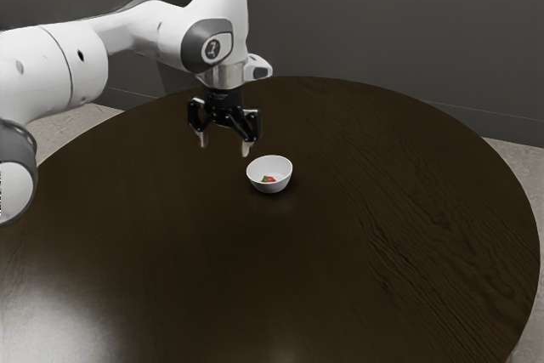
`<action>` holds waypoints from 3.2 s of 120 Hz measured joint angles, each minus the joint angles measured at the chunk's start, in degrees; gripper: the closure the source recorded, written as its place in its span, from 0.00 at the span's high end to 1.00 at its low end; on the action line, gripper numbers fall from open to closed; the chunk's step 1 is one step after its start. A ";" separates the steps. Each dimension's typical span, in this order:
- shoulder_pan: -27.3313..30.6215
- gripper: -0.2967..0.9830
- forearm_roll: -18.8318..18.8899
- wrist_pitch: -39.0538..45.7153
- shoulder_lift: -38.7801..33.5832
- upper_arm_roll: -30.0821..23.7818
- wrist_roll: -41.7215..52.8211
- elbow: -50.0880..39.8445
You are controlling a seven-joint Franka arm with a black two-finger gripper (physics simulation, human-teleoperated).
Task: Take strawberry from the bowl
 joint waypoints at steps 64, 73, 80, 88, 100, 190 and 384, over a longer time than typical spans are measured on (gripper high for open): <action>0.28 0.60 -1.23 23.28 14.26 -0.71 -0.66 6.11; 0.54 0.54 -1.18 24.09 15.57 -0.60 -0.69 6.93; 1.14 0.51 -1.17 24.54 16.55 -0.56 -0.71 7.63; 2.02 0.48 -1.17 24.90 18.40 -0.55 -0.73 9.69; 2.93 0.45 -1.20 25.27 22.08 -0.73 -0.74 13.18; 5.03 0.43 -1.46 26.06 31.62 -1.68 -0.81 20.98; -1.01 0.34 -1.60 26.18 24.24 -2.50 -1.65 20.95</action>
